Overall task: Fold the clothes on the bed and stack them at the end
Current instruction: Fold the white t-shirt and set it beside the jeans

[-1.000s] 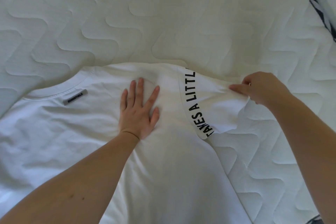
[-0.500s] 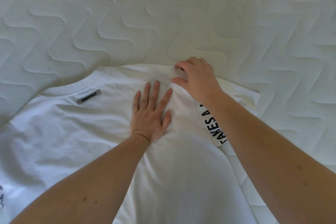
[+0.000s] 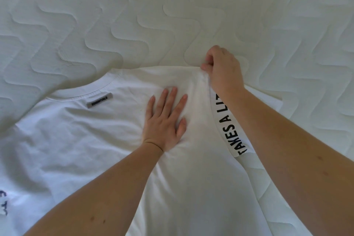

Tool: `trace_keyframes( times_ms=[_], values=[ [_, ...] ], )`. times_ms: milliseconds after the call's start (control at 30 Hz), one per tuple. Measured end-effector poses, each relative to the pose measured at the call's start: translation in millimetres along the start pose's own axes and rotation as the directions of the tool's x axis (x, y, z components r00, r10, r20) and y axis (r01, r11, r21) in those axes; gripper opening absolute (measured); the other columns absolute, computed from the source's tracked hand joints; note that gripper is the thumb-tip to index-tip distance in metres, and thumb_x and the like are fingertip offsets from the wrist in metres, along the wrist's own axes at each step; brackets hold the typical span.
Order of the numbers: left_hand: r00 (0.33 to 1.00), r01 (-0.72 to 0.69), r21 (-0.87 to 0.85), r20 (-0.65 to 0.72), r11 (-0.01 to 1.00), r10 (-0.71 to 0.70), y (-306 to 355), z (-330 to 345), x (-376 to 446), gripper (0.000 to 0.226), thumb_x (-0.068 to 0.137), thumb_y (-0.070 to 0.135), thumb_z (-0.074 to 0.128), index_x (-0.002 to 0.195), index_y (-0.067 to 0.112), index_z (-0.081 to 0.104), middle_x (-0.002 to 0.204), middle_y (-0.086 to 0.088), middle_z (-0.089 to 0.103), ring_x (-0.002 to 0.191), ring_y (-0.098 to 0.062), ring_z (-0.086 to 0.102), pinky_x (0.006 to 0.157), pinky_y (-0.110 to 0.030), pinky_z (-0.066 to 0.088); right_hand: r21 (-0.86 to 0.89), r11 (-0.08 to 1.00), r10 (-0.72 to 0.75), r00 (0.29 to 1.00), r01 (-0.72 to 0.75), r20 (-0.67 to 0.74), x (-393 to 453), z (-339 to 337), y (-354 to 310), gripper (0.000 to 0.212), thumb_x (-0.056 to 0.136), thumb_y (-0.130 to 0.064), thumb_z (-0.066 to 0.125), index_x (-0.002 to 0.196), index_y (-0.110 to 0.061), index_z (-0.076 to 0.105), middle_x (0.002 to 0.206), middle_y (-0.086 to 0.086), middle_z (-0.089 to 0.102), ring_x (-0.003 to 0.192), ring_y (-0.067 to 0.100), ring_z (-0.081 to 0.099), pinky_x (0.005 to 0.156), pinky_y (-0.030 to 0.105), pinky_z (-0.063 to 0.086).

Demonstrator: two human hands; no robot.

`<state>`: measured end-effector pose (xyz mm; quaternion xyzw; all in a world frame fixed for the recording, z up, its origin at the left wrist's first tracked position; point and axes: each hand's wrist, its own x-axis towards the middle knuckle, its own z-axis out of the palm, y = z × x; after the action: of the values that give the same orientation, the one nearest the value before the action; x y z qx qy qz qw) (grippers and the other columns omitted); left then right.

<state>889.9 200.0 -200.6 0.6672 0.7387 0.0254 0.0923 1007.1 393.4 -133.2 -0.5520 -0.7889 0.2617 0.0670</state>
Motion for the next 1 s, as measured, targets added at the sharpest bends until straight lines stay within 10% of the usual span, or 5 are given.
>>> trace_keyframes(
  times_ms=[267, 500, 767, 900, 1000],
  values=[
    [1.0, 0.008, -0.002, 0.016, 1.0, -0.008, 0.2, -2.7, -0.3, 0.065, 0.095, 0.047, 0.028, 0.157, 0.028, 0.019, 0.165, -0.004, 0.01, 0.153, -0.021, 0.004, 0.121, -0.052, 0.009, -0.176, 0.984, 0.031, 0.988, -0.003, 0.154, -30.6, -19.4, 47.7, 0.036, 0.09, -0.052, 0.059, 0.106, -0.02, 0.064, 0.095, -0.004, 0.056, 0.102, 0.025, 0.052, 0.089, 0.039, 0.033],
    [1.0, 0.014, -0.009, 0.02, 1.0, -0.014, 0.9, -4.4, 0.3, 0.065, 0.094, 0.048, 0.026, 0.156, 0.029, 0.018, 0.165, -0.003, 0.011, 0.152, -0.022, 0.007, 0.121, -0.052, 0.008, -0.188, 0.981, 0.032, 0.998, -0.041, -0.052, -28.1, -22.8, 49.9, 0.029, 0.094, -0.047, 0.057, 0.102, -0.021, 0.067, 0.096, -0.001, 0.064, 0.097, 0.024, 0.054, 0.089, 0.035, 0.033],
    [1.0, 0.01, 0.025, 0.02, 1.0, -0.01, -1.3, 1.5, 0.3, 0.066, 0.095, 0.046, 0.026, 0.157, 0.03, 0.01, 0.166, -0.003, 0.005, 0.152, -0.022, 0.003, 0.121, -0.05, 0.002, 0.11, 0.899, 0.438, 0.855, -0.424, -0.279, -152.6, -38.5, 78.6, 0.035, 0.094, -0.041, 0.056, 0.121, -0.019, 0.053, 0.116, 0.004, 0.054, 0.107, 0.023, 0.051, 0.091, 0.031, 0.036],
    [0.999, 0.008, 0.034, 0.035, 0.999, -0.009, -2.9, 4.1, 0.5, 0.067, 0.096, 0.046, 0.026, 0.158, 0.031, 0.005, 0.166, -0.001, -0.001, 0.153, -0.02, -0.003, 0.121, -0.049, -0.001, 0.415, 0.653, 0.705, 0.709, -0.633, -0.027, -206.9, -30.3, 92.7, 0.061, 0.086, -0.046, 0.069, 0.136, -0.02, 0.045, 0.126, 0.003, 0.05, 0.111, 0.016, 0.052, 0.091, 0.017, 0.04],
    [0.999, 0.017, 0.037, 0.034, 0.999, -0.018, -3.8, 5.5, 0.1, 0.068, 0.095, 0.046, 0.026, 0.158, 0.032, 0.004, 0.166, 0.0, -0.002, 0.153, -0.02, -0.004, 0.121, -0.05, -0.002, 0.471, 0.645, 0.615, 0.775, -0.602, 0.148, -223.6, -24.3, 97.2, 0.048, 0.081, -0.037, 0.078, 0.121, -0.025, 0.055, 0.114, -0.005, 0.056, 0.096, 0.005, 0.056, 0.076, 0.006, 0.039]
  ],
)
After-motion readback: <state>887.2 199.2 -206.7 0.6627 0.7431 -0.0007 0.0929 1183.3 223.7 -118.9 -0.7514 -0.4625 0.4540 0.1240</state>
